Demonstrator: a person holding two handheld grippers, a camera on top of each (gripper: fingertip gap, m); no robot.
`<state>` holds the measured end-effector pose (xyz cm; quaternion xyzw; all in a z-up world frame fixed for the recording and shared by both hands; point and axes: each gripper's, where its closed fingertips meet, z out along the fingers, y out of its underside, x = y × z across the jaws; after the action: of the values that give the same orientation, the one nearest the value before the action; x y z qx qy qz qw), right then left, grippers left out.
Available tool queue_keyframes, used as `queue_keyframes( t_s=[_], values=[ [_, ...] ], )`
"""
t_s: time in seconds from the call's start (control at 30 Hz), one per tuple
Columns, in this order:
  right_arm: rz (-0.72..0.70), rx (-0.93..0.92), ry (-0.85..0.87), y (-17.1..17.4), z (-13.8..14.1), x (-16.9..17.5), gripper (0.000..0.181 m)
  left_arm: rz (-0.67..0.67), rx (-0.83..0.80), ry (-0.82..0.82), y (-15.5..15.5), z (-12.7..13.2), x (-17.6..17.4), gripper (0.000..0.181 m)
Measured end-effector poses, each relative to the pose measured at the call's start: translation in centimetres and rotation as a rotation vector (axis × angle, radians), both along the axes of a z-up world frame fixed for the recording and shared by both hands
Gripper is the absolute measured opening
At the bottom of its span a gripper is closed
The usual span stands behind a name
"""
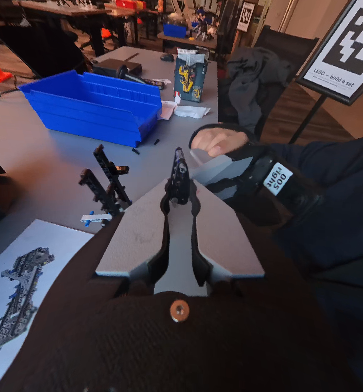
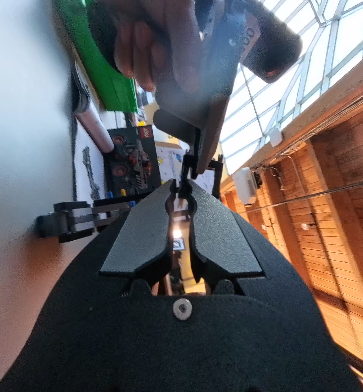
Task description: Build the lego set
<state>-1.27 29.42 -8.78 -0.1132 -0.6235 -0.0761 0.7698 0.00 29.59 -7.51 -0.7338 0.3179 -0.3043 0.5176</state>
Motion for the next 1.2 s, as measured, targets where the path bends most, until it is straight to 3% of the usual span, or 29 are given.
queue_keyframes(
  t_s=[0.03, 0.13, 0.27, 0.47, 0.63, 0.87, 1.07, 1.2],
  values=[
    [0.033, -0.041, -0.006, -0.1, -0.2, 0.3, 0.001, 0.019, 0.021, -0.010, 0.4, 0.4, -0.4, 0.012],
    [0.033, -0.276, 0.027, 2.2, 0.0, 1.5, 0.002, 0.067, 0.072, -0.047, 1.5, 1.2, -1.8, 0.012],
    [0.091, -0.691, 0.050, 5.6, -0.6, 1.9, 0.020, 0.090, 0.121, -0.090, 2.8, 0.9, -2.3, 0.013],
    [0.210, -1.075, 0.053, 7.8, -1.5, 0.6, 0.038, 0.062, 0.178, -0.093, 3.5, -0.1, -2.3, 0.013],
    [0.257, -1.145, 0.044, 7.4, -1.9, -0.4, 0.035, 0.101, 0.121, -0.110, 4.2, -1.1, -3.1, 0.013],
    [0.285, -1.177, 0.047, 7.8, -2.3, 0.0, 0.037, 0.003, 0.095, -0.227, 2.2, -0.2, -3.6, 0.013],
    [0.421, -1.239, 0.082, 8.3, -0.9, 1.9, 0.037, 0.006, 0.138, -0.214, 0.7, 2.5, -8.8, 0.013],
    [0.503, -1.310, 0.076, 9.6, -0.4, 2.3, 0.042, 0.022, 0.181, -0.138, 0.1, 2.1, -11.5, 0.012]
  ],
)
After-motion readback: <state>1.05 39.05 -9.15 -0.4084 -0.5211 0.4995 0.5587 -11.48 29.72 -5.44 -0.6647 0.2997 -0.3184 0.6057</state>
